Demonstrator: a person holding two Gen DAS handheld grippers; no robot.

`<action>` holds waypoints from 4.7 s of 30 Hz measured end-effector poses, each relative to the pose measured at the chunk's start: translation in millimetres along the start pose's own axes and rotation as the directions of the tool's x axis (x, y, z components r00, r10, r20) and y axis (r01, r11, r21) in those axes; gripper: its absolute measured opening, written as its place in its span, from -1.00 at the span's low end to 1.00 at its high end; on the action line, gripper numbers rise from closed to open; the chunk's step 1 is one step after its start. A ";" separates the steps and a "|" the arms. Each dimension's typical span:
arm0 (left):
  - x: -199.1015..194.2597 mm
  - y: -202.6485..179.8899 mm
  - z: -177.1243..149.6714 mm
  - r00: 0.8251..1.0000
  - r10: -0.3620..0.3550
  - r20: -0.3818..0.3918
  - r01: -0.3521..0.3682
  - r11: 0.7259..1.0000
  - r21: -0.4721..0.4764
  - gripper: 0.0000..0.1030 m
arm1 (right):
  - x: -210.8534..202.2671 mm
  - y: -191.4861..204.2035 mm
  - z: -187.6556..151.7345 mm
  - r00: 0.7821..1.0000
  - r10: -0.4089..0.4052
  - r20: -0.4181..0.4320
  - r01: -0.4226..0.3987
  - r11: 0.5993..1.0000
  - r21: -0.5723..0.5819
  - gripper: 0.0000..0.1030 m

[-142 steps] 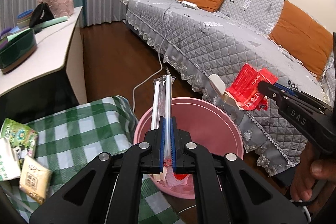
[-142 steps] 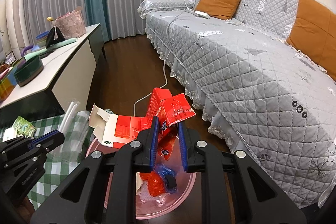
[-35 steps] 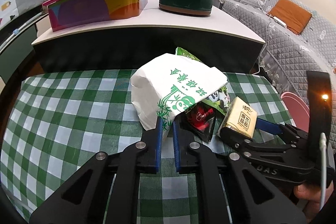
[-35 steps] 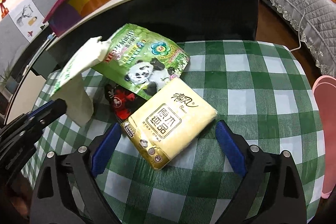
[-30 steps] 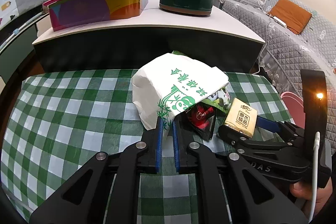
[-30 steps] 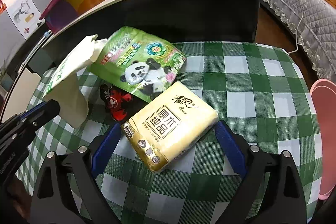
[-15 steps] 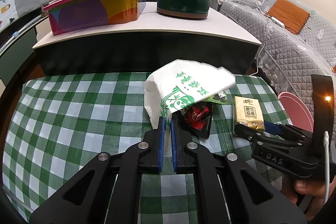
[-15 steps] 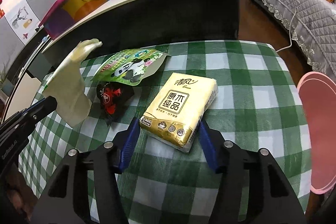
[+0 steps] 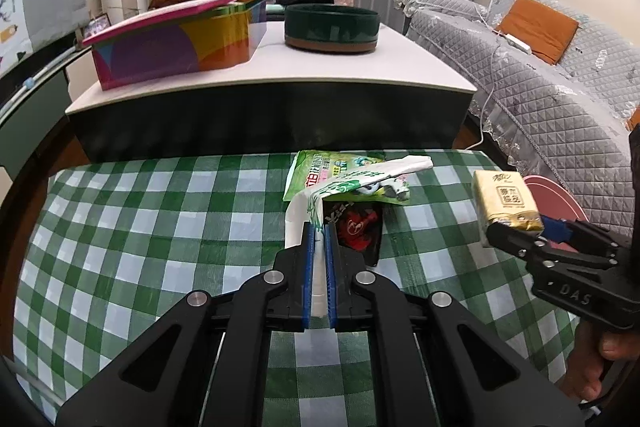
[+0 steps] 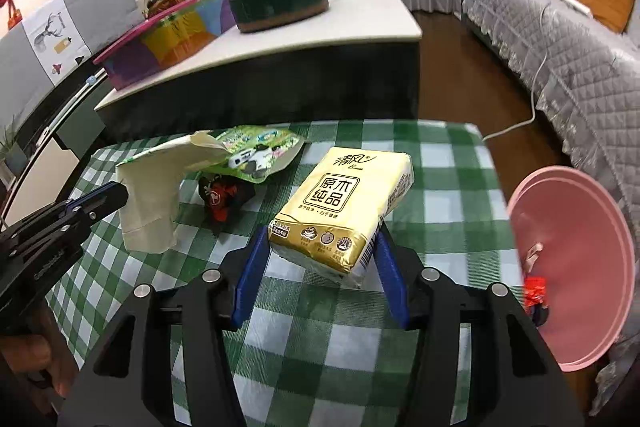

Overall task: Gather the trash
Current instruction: 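Grasp the yellow tissue pack with the right tool while the left tool grasps the white plastic bag, then carry the tissue pack and white bag over the pink bucket and open both tools, then move both tools back to the table toward the green packet and red wrapper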

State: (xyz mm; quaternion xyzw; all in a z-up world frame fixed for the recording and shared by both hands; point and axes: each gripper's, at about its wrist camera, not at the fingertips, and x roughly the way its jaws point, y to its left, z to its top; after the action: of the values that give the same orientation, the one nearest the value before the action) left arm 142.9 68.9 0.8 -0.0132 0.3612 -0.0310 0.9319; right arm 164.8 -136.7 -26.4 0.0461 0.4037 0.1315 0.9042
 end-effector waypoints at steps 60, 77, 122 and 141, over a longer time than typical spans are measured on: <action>-47.6 -153.9 2.0 0.967 -0.248 0.060 0.242 0.966 0.092 -0.90 | -149.2 -151.6 -5.9 0.933 -0.281 0.226 0.255 0.957 0.135 0.01; -9.1 -227.7 29.9 0.942 -0.336 0.019 0.332 0.938 0.097 -0.90 | -134.5 -208.7 -8.7 0.917 -0.359 0.173 0.320 0.922 0.216 0.01; -28.1 -155.1 20.5 0.953 -0.304 0.005 0.304 0.952 0.035 -0.47 | -124.3 -168.2 2.7 0.919 -0.325 0.222 0.278 0.935 0.219 0.25; 22.3 -29.4 -18.3 0.994 -0.105 -0.005 0.104 0.990 -0.100 -0.47 | -94.6 -74.9 10.7 0.946 -0.037 0.321 0.021 0.998 0.054 -0.30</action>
State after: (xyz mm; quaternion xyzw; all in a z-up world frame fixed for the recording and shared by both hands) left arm 145.6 38.1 -26.3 -0.0784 0.3660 -0.0616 0.9253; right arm 127.3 -234.5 34.5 0.0835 0.2545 0.0990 0.9584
